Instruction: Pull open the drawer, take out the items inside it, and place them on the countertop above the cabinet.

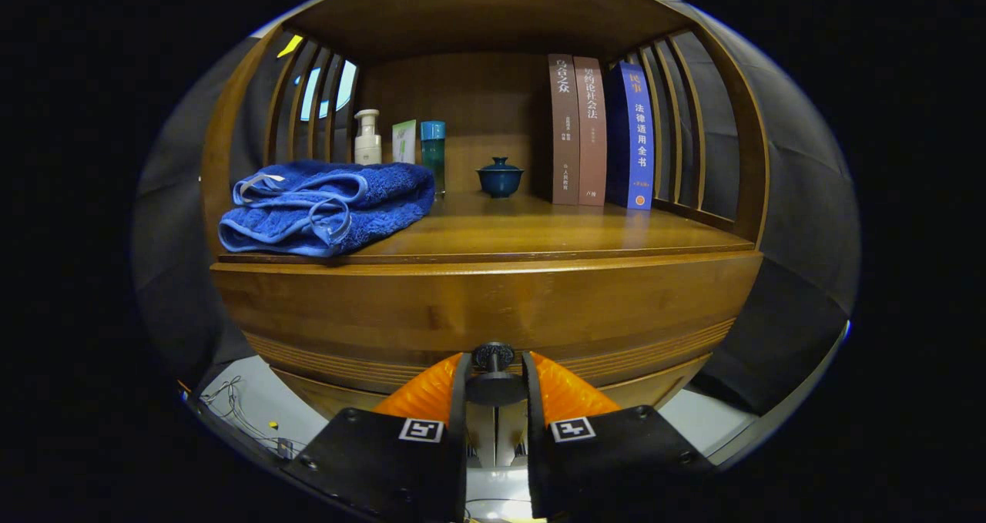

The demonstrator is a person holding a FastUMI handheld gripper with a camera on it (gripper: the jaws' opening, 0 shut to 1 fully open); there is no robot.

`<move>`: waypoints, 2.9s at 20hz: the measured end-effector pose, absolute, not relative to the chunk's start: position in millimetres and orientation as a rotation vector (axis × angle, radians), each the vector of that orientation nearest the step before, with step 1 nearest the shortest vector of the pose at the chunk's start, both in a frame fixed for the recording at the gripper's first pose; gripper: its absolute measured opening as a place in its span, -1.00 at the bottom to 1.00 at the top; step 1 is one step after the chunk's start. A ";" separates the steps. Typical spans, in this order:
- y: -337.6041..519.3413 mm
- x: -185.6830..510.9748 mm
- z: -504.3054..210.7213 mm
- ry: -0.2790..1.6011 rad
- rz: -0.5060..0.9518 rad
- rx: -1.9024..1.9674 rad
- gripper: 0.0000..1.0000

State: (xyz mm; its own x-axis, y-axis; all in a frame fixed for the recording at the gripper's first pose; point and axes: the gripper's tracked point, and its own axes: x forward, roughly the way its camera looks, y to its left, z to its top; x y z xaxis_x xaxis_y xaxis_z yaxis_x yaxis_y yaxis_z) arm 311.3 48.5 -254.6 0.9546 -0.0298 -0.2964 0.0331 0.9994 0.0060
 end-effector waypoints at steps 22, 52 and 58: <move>40.5 169.1 -256.8 0.346 0.007 0.006 -0.29; 52.6 108.4 -165.6 0.365 0.048 -0.068 0.98; 48.7 165.4 -118.2 0.435 0.034 -0.056 0.99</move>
